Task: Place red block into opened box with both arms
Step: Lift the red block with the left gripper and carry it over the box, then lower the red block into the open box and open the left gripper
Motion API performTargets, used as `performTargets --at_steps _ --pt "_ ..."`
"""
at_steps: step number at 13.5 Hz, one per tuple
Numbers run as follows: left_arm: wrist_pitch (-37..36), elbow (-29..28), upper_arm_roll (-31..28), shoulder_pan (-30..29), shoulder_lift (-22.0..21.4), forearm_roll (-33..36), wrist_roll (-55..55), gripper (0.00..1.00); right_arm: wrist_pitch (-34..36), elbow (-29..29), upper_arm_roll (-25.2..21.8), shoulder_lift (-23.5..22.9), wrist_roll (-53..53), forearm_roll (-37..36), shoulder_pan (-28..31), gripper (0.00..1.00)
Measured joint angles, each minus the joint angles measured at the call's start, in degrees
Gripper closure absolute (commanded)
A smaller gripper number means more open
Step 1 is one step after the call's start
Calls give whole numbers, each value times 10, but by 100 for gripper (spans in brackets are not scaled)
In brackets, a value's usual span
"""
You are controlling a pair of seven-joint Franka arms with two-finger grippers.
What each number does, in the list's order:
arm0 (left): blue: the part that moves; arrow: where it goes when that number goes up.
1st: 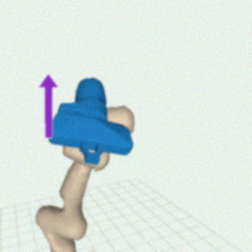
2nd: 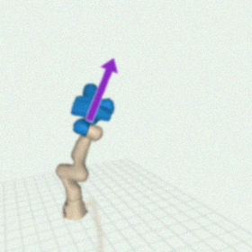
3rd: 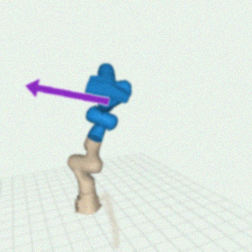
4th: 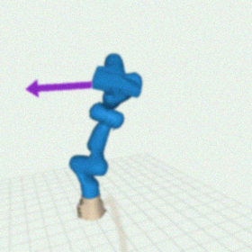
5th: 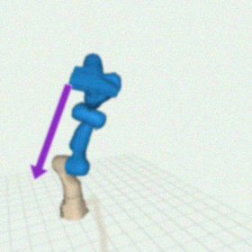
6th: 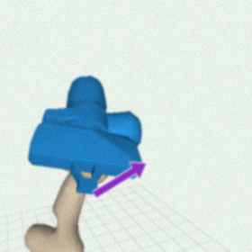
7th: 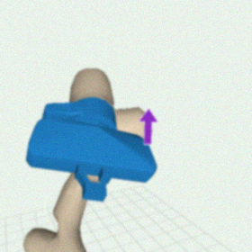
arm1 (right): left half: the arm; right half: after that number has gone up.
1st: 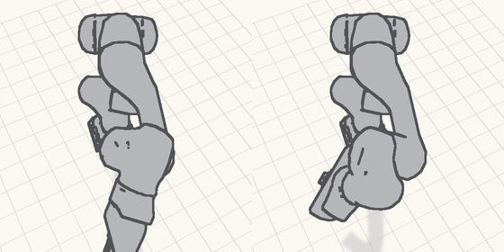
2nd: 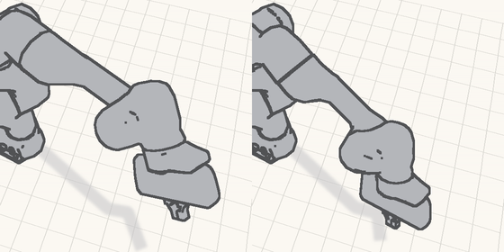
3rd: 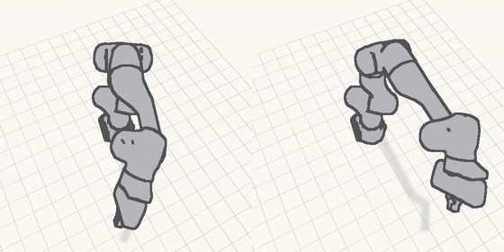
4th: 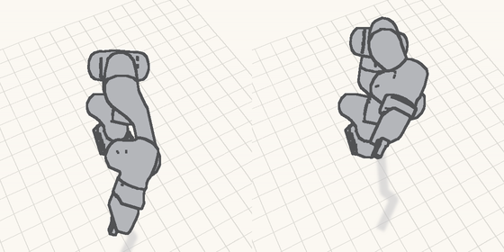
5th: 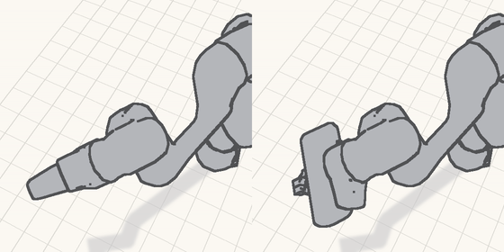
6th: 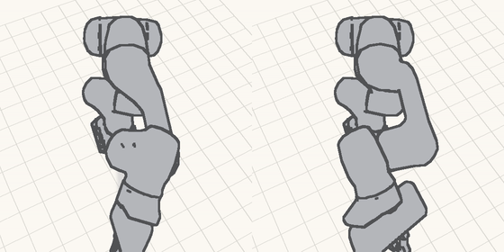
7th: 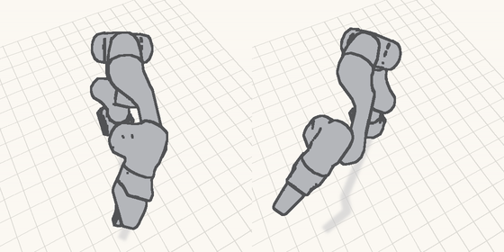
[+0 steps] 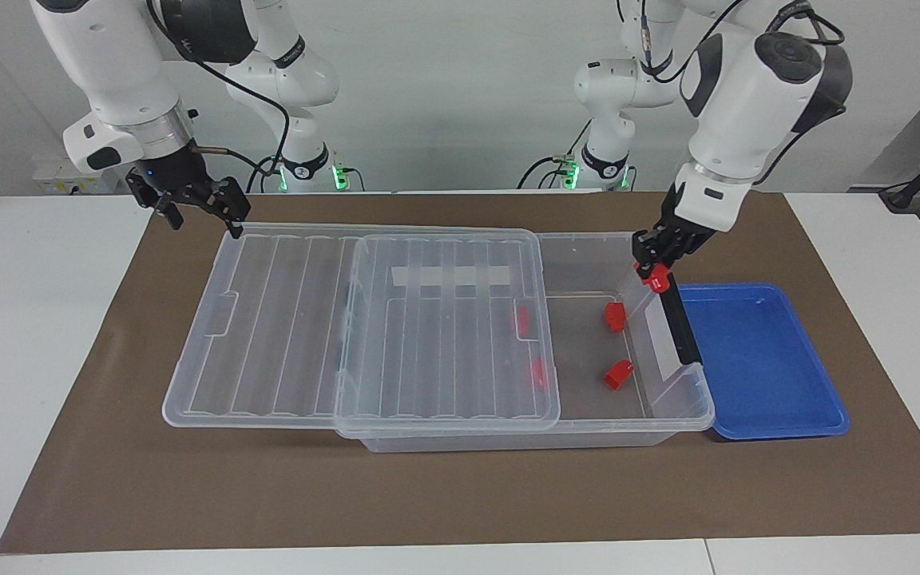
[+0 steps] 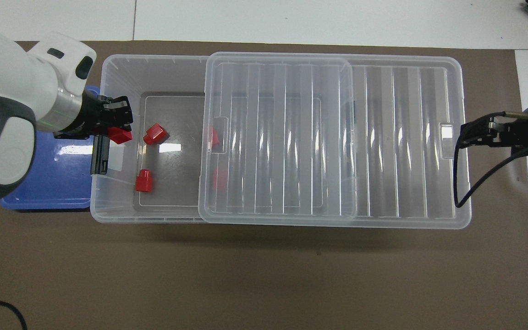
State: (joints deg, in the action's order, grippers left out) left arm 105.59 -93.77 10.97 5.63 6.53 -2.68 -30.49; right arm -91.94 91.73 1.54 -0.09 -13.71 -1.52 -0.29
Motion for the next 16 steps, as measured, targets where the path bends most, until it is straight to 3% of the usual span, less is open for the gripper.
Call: performTargets --at_steps 5,9,12,16 --pt "209 -154 0 35 5 1 -16 100 0 3 0 0 0 0 0 0" --pt "268 -218 0 41 12 49 -16 100 0 7 0 1 0 0 0 0" --pt "339 -259 0 57 42 53 -30 100 0 11 0 3 0 0 0 0" --pt "363 -266 0 84 73 63 -49 100 -1 16 0 6 0 0 0 0"
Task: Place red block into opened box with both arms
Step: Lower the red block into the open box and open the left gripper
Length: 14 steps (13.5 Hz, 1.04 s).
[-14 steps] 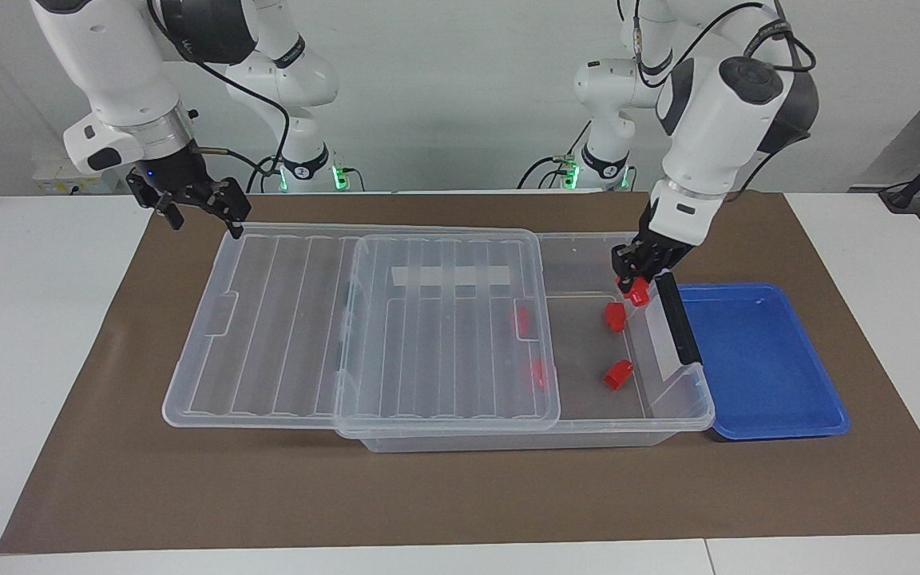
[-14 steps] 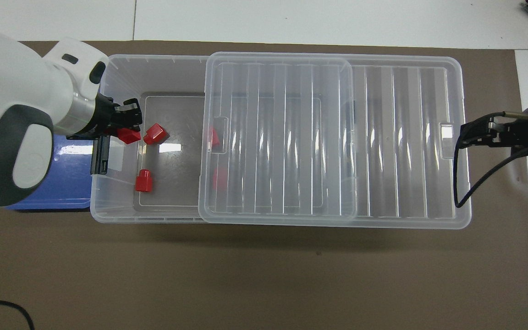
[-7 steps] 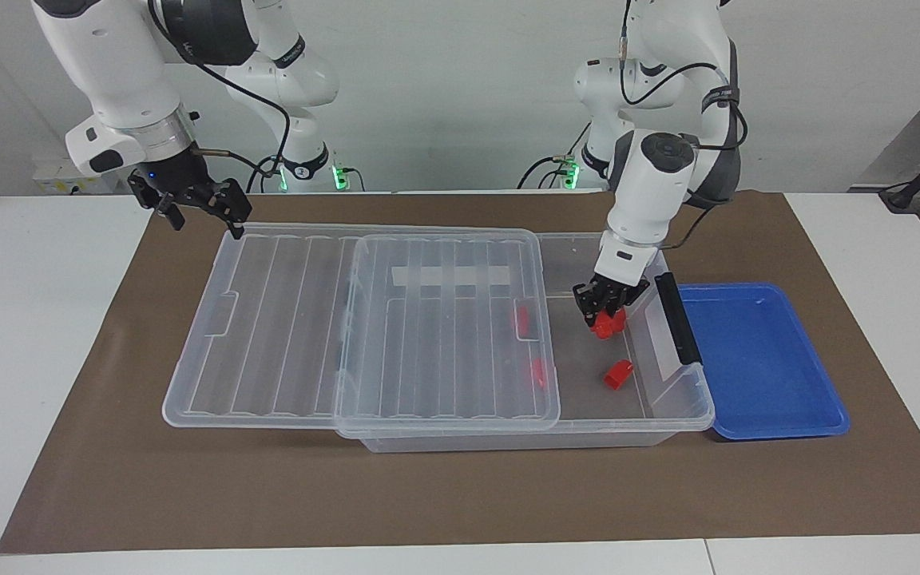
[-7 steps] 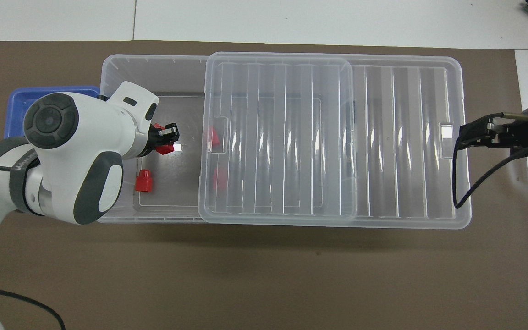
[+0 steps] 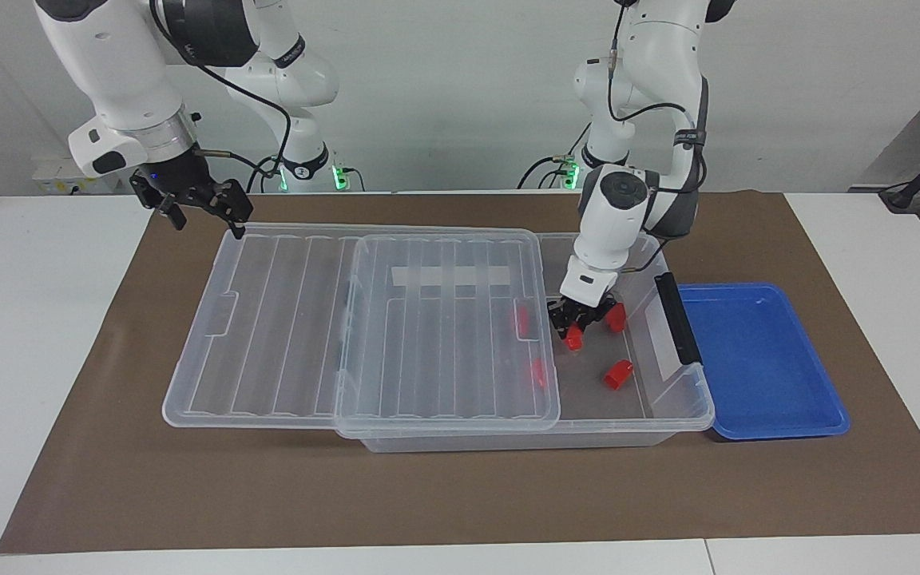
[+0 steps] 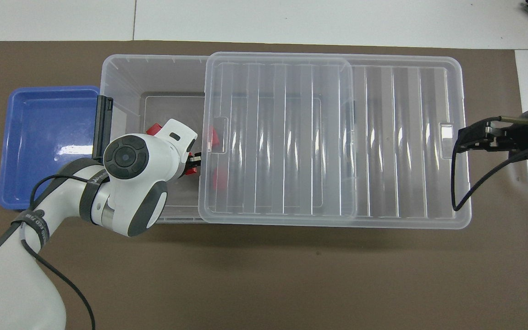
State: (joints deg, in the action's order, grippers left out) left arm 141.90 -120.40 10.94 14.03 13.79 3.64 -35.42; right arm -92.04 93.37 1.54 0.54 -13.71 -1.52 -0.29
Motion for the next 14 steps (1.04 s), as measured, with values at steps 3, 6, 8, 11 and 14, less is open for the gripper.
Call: performTargets --at_steps 3,6,8,11,14 --pt "2 0 -1 0 5 20 -1 100 -1 2 0 2 0 0 0 0" --pt "1 -1 -5 0 5 53 -2 100 -10 3 0 2 0 0 0 1" --pt "1 -1 -7 -1 5 73 -2 100 -17 6 0 2 0 0 1 43" --pt "1 -2 -12 -2 5 88 -2 100 -43 20 -1 2 0 0 11 100" --pt "1 -2 -15 -3 5 88 -2 0 -102 60 -1 4 1 0 30 100"
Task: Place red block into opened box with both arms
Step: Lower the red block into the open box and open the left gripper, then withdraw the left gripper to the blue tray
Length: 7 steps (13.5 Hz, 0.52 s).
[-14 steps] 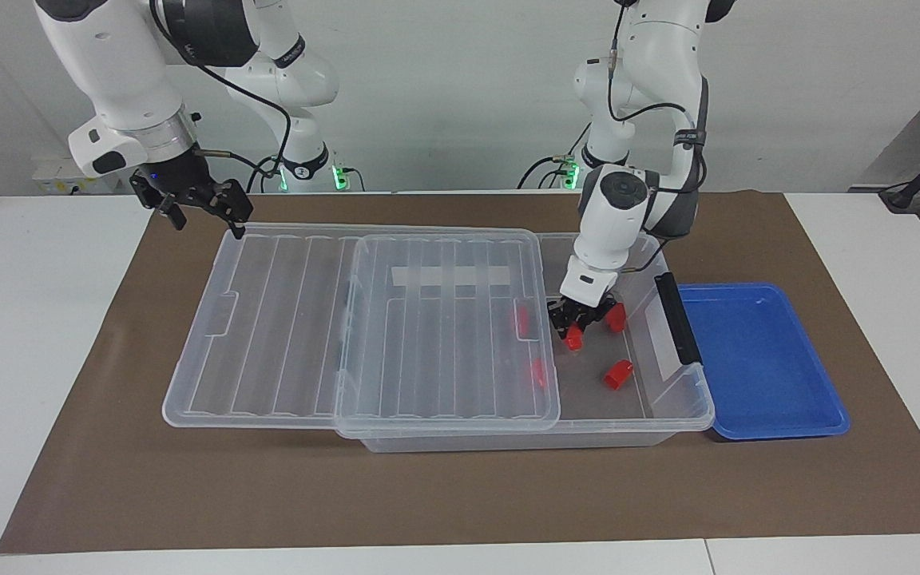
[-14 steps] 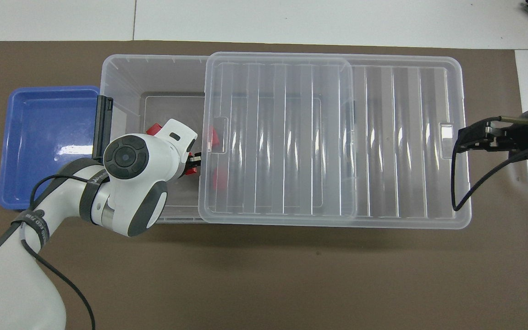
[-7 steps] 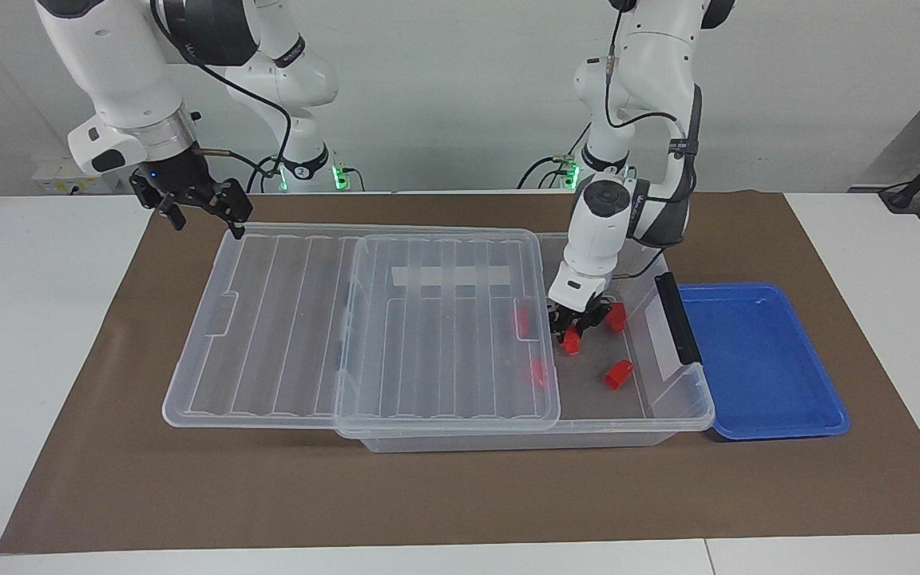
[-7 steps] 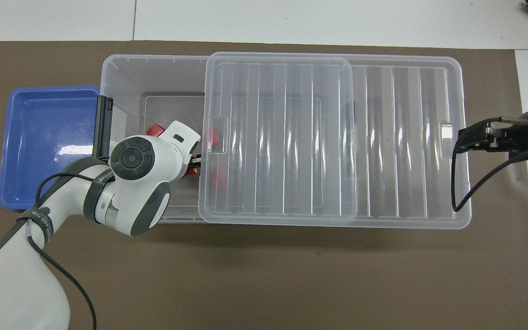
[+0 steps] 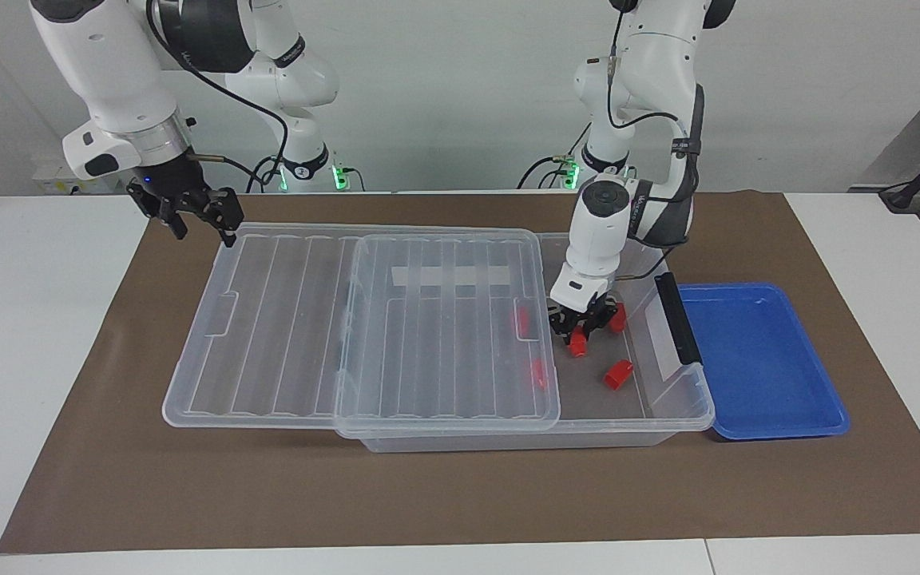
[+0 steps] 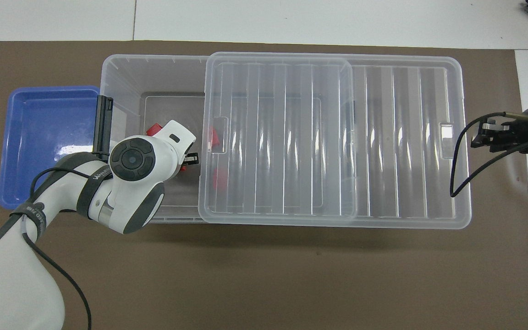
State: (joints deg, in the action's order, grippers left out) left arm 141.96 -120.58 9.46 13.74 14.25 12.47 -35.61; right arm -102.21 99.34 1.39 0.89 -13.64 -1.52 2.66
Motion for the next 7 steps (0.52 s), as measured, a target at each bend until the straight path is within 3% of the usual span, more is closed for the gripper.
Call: performTargets --at_steps 5,7 --pt "-8 7 0 0 -2 0 0 0 -54 59 -1 0 32 0 32 100" --pt "-90 53 0 0 -18 1 1 0 -90 82 -2 0 38 0 46 100"
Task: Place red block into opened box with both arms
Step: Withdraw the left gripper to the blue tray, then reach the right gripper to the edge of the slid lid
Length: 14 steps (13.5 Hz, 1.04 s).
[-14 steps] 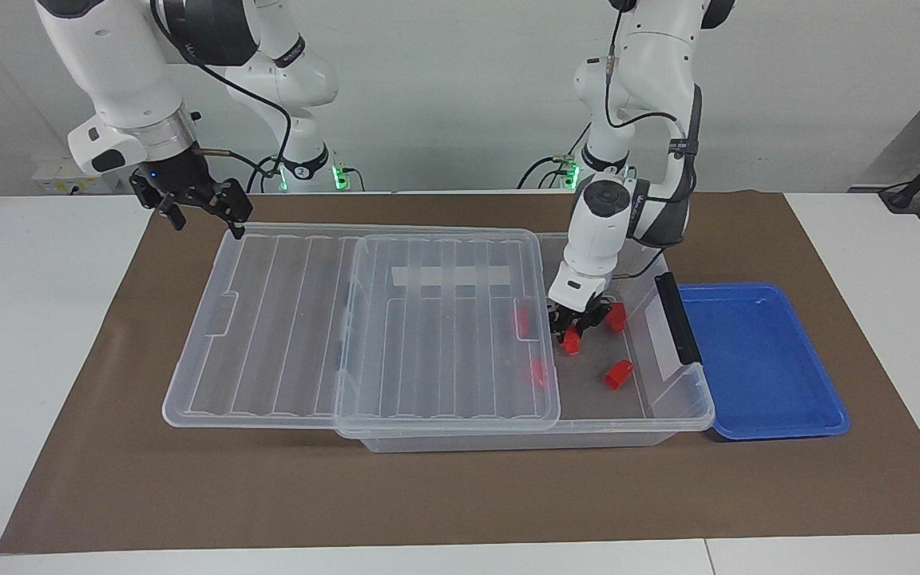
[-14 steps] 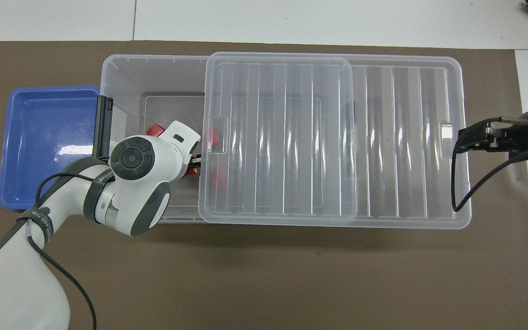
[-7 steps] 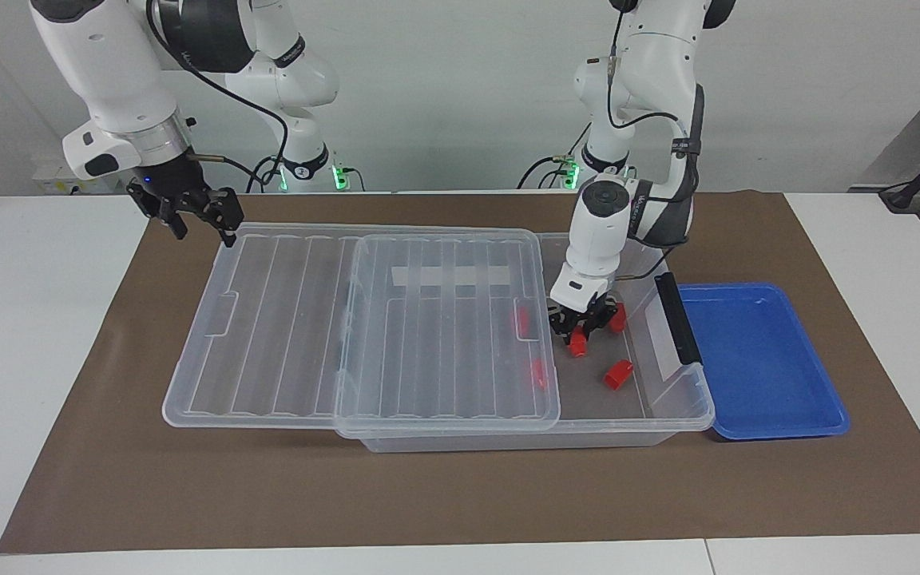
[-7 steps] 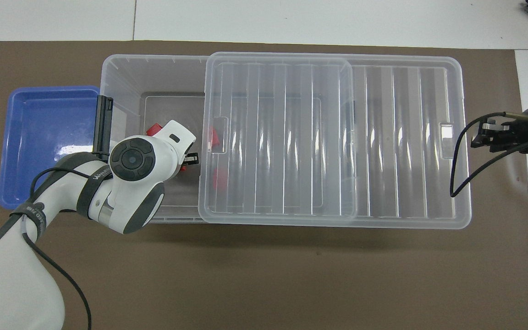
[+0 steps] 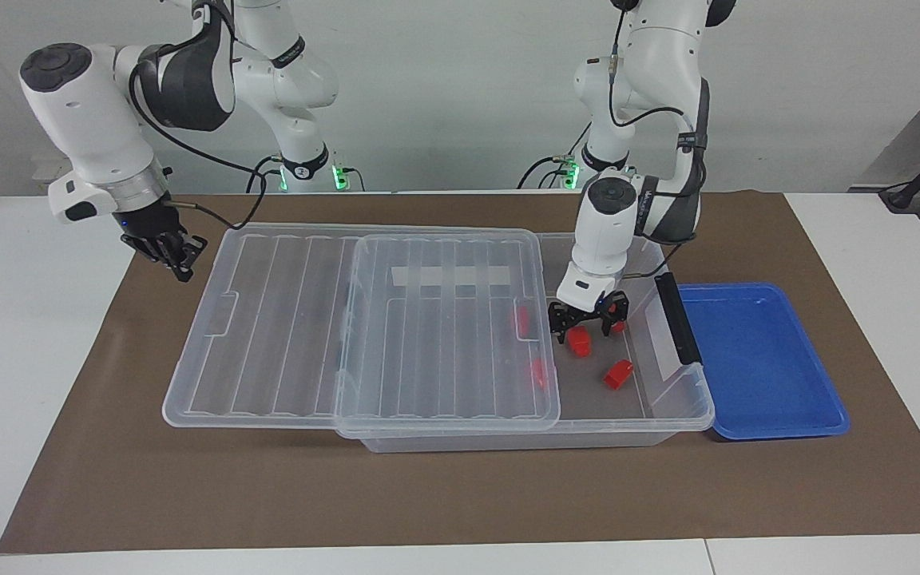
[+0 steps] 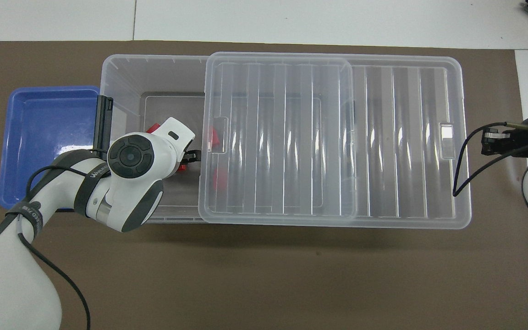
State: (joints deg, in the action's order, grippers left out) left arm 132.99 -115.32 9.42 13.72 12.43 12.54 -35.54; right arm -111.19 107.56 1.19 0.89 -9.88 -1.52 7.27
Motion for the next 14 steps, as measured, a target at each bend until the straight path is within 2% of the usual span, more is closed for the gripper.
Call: performTargets --at_steps 3,6,10,12,14 --pt "-195 113 1 0 -38 -5 31 0 -26 23 0 -4 1 0 6 100" --pt "-324 199 -5 -21 -66 -22 146 0 -36 26 1 -16 1 0 3 100" --pt "-347 215 -14 -167 -101 -81 397 0 -54 27 2 -32 1 0 1 100" --pt "-353 214 -16 -204 -114 -85 458 0 -54 27 3 -34 1 0 -3 100" --pt "-354 209 -14 -207 -119 -85 466 0 -54 27 4 -34 1 0 -12 100"
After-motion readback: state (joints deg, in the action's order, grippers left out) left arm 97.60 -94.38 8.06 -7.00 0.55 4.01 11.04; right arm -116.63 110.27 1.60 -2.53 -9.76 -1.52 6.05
